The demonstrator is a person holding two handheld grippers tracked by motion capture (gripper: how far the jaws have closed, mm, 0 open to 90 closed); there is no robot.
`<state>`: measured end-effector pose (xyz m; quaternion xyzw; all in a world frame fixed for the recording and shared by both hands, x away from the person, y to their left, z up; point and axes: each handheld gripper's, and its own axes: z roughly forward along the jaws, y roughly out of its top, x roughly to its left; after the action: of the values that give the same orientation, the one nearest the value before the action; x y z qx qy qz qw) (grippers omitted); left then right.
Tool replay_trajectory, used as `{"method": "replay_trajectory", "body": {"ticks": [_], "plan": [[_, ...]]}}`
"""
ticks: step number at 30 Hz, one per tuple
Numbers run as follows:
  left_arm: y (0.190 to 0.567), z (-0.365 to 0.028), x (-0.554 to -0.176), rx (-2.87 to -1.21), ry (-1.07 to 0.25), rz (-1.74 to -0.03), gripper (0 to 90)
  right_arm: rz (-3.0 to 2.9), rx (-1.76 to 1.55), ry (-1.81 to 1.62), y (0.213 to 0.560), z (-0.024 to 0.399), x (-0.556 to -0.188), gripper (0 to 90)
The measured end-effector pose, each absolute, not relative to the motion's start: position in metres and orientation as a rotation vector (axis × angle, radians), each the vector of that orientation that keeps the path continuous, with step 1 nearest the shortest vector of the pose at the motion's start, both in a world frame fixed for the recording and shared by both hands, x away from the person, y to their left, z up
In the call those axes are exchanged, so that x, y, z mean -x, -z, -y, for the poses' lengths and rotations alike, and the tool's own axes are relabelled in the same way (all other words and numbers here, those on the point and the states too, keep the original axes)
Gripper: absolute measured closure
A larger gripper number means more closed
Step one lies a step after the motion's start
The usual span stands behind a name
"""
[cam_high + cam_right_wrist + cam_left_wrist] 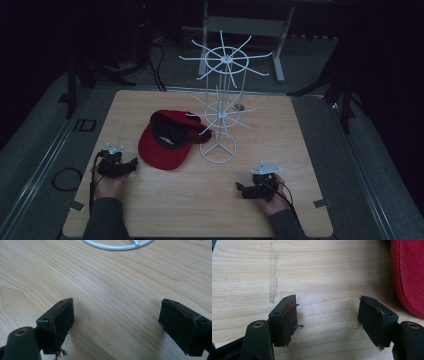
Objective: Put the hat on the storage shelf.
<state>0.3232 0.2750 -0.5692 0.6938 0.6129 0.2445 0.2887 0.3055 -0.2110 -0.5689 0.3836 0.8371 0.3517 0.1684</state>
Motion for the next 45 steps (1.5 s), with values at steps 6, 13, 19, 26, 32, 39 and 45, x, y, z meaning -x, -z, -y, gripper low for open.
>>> {"method": "replay_trajectory", "body": {"ticks": [6,13,19,26,32,39,45], "plan": [[0.569,-0.276,-0.323,-1.842,-0.634,-1.636,32.4,-2.381,-1.091,-1.0,0.569,0.211,-0.305,12.8],[0.565,-0.275,-0.324,-1.891,-0.614,-1.617,45.7,-2.381,-1.092,-1.0,0.569,0.211,-0.305,12.8],[0.562,-0.275,-0.325,-1.903,-0.602,-1.621,56.5,-2.381,-1.092,-1.0,0.569,0.211,-0.305,12.8],[0.549,-0.272,-0.324,-1.89,-0.621,-1.545,58.2,-2.381,-1.093,-1.0,0.569,0.211,-0.305,12.8],[0.532,-0.274,-0.323,-1.833,-0.629,-1.5,59.6,-2.381,-1.092,-1.0,0.569,0.211,-0.305,12.8],[0.518,-0.273,-0.328,-1.829,-0.622,-1.451,58.5,-2.381,-1.092,-1.0,0.569,0.211,-0.305,12.8],[0.512,-0.267,-0.334,-1.836,-0.61,-1.429,59.6,-2.382,-1.093,-0.998,0.569,0.211,-0.305,12.8]]}}
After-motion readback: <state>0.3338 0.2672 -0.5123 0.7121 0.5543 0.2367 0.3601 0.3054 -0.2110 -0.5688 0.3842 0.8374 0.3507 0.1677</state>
